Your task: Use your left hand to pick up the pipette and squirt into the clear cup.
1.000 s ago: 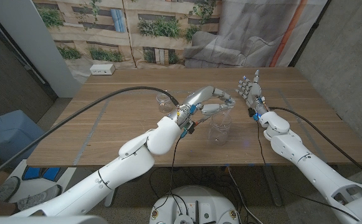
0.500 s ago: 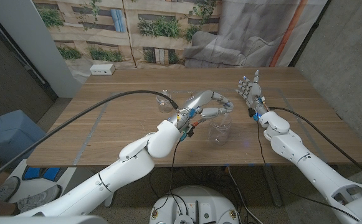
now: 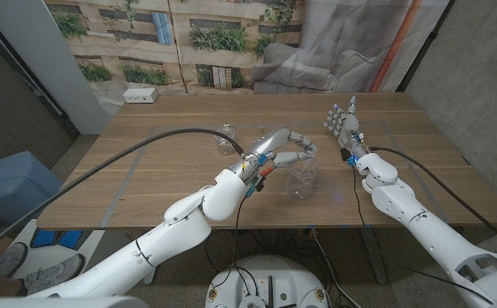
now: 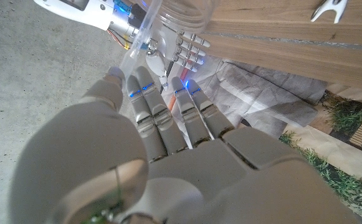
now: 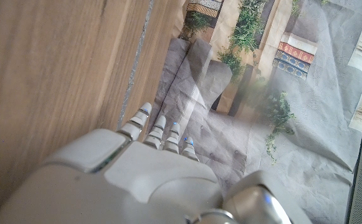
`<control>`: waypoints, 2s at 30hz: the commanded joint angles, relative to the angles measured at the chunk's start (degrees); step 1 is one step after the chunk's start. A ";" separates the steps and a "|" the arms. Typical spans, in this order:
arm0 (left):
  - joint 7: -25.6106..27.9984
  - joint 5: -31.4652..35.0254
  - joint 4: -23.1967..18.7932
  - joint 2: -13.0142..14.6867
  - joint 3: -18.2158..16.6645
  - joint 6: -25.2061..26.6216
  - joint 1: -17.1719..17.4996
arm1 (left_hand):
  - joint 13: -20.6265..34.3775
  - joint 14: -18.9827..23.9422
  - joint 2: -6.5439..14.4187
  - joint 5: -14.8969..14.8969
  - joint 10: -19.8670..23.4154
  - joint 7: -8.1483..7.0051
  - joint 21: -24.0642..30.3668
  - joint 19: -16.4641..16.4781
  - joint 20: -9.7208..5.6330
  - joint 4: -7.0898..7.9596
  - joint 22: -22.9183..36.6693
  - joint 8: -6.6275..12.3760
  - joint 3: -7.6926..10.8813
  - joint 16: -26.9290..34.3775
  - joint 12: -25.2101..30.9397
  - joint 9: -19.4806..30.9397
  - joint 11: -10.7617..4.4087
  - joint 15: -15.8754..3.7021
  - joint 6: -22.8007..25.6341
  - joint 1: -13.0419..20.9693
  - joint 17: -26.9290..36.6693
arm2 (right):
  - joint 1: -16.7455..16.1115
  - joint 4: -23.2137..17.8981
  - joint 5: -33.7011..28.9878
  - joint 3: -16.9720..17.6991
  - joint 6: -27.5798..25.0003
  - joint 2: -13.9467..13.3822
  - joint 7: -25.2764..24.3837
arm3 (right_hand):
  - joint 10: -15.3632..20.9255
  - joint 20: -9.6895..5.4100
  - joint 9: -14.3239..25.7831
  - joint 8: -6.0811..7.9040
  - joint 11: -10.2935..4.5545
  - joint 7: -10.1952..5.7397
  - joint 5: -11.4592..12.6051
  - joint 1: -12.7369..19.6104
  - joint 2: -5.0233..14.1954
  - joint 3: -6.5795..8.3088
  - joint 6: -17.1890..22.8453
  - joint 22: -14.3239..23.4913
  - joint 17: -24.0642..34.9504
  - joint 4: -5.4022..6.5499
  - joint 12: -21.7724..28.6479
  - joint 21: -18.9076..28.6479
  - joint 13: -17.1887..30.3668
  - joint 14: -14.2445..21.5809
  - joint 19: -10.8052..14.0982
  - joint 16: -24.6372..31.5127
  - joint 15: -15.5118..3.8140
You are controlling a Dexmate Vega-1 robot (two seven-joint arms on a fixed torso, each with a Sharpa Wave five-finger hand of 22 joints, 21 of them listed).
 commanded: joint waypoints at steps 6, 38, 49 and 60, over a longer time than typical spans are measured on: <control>1.60 1.00 2.43 -0.87 0.16 -0.27 -0.15 | 0.27 0.55 0.44 0.22 0.18 -0.29 0.39 0.55 -0.13 0.01 0.27 0.31 0.52 0.37 0.44 0.12 -0.24 -7.96 0.32 0.66 0.09 | -0.02 -0.02 -0.01 0.00 0.00 -0.01 -0.01 | -0.21 -0.08 0.09 0.37 -0.34 -0.49 0.31 0.01 3.33 -0.37 0.11 0.31 0.26 0.03 0.13 0.38 0.17 -0.41 0.22 0.35 -4.73; 4.16 1.42 2.77 -1.27 -0.19 -0.05 0.44 | 0.13 3.37 1.44 0.21 5.02 -0.28 0.91 2.12 -0.92 -0.59 0.16 1.68 1.12 0.99 1.73 -0.14 -0.13 -9.01 5.29 2.31 0.34 | 0.00 -0.02 -0.01 -0.01 -0.01 -0.01 -0.01 | -0.12 -0.03 0.09 0.39 -0.28 -0.48 0.32 0.01 3.32 -0.37 0.17 0.31 0.26 0.02 0.18 0.38 0.18 -0.42 0.21 0.34 -4.69; 5.99 2.20 2.78 -1.50 -0.52 -0.58 1.19 | 0.14 4.38 1.71 0.14 6.92 -0.39 1.03 2.54 -1.61 -0.81 0.17 1.99 1.28 1.16 2.05 -0.21 -0.18 -9.22 6.94 4.09 0.47 | -0.01 -0.03 -0.03 -0.02 -0.01 0.01 -0.04 | -0.08 0.03 0.10 0.40 -0.25 -0.48 0.32 0.01 3.34 -0.36 0.19 0.31 0.26 0.03 0.20 0.37 0.18 -0.39 0.19 0.35 -4.74; 6.86 2.77 2.94 -1.84 -0.51 -0.88 1.42 | 0.11 5.26 1.89 -0.01 9.17 -0.35 1.23 3.13 -2.37 -0.74 0.18 2.34 1.19 1.25 2.41 -0.20 -0.06 -9.62 8.66 5.46 0.54 | -0.02 -0.01 0.00 0.00 0.01 -0.01 0.00 | -0.10 0.01 0.10 0.37 -0.23 -0.52 0.32 0.01 3.33 -0.37 0.13 0.31 0.26 0.03 0.19 0.36 0.19 -0.44 0.16 0.33 -4.70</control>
